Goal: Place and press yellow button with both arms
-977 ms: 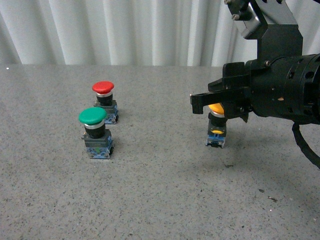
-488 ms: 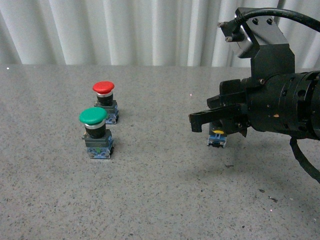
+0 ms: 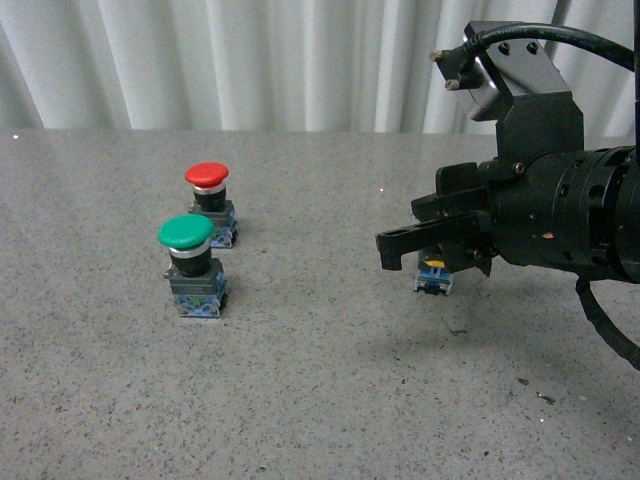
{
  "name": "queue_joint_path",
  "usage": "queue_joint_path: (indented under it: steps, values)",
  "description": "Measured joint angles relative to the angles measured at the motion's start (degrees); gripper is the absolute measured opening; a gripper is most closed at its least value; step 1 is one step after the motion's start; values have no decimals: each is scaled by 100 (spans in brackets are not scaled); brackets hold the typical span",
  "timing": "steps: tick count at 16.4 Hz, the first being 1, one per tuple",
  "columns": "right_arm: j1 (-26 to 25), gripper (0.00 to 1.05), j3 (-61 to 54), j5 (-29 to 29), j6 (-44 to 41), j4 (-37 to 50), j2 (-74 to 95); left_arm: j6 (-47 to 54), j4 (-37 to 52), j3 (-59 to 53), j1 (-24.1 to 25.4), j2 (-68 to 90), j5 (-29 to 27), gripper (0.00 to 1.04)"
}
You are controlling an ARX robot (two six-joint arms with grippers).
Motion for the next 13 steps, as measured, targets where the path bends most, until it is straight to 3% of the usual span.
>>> queue_joint_path:
  steps: [7, 10, 13]
  values:
    - [-48, 2, -212, 11, 17, -101, 184, 0, 0, 0, 0, 0, 0, 98]
    - [-20, 2, -243, -308, 323, 516, -275, 0, 2, 0, 0, 0, 0, 98]
    - [240, 2, -393, -610, 584, 509, -1001, 0, 2, 0, 0, 0, -2, 98]
